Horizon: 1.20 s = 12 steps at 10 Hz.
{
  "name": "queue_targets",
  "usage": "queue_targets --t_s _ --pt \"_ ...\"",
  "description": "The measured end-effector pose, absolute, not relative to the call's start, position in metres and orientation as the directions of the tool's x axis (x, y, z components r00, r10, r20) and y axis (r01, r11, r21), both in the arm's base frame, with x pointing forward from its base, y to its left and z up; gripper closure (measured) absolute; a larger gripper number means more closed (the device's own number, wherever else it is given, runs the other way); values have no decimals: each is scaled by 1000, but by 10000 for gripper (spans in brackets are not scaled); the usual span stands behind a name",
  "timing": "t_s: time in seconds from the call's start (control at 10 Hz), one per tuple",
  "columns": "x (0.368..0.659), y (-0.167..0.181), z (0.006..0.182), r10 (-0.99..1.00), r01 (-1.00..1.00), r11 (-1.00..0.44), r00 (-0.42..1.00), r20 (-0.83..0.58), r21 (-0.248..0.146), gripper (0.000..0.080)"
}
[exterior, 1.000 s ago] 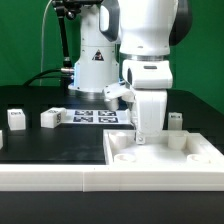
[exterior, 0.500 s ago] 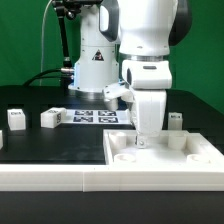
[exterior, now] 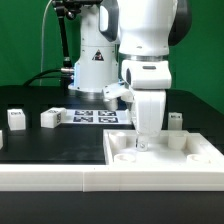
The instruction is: Assemble one leg
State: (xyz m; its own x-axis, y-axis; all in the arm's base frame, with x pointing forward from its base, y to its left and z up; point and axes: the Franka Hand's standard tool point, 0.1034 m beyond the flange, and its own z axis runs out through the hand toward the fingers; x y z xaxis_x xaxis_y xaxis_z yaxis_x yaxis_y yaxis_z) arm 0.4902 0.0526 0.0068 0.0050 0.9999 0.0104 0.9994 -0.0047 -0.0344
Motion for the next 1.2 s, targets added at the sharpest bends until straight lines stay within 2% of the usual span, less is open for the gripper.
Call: queue_targets --t_s 0.1,0.3,0.6,0.8,1.2 --pt "491 53 8 1000 999 -10 10 10 -33 151" --pt "493 61 25 998 998 -67 67 6 -7 150" --pt "481 70 50 988 988 -152 152 3 17 150" --pt "480 68 46 985 985 -174 174 3 11 150" --pt "473 75 45 854 854 -520 520 23 17 150"
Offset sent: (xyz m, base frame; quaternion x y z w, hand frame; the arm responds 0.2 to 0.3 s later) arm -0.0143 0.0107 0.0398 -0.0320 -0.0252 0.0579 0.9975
